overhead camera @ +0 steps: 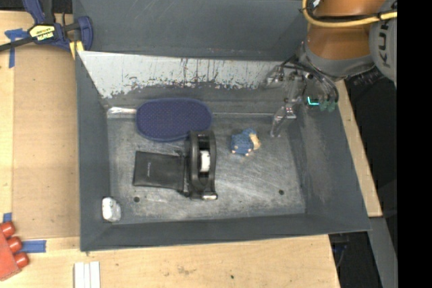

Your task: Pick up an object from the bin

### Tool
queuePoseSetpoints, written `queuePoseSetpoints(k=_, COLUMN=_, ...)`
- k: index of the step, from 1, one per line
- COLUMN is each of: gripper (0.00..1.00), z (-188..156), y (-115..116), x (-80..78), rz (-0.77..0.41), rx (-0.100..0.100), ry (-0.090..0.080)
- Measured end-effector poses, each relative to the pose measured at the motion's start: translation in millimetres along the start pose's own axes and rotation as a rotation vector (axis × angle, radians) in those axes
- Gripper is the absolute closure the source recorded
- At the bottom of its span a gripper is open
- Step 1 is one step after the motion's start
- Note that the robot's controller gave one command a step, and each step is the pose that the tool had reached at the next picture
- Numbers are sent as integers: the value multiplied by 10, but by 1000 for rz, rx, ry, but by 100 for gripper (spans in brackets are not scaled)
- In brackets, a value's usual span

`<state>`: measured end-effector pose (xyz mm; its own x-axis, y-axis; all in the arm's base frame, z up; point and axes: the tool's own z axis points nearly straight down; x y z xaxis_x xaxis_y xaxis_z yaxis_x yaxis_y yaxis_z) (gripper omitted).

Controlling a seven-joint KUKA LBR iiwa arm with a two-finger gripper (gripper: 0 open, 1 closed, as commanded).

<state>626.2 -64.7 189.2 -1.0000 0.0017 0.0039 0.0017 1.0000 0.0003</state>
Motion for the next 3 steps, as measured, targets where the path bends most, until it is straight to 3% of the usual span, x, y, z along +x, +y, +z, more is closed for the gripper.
queuePoseSetpoints(k=1, gripper=0, z=1036, y=130, x=148, rz=-168, rx=-1, ry=0)
queuePoseSetpoints(k=2, gripper=100, z=992, y=124, x=123, rz=-168, rx=1, ry=-8)
queuePoseSetpoints(k=3, gripper=100, z=-283, y=-94, x=200, rz=-534, rx=5, ry=-14)
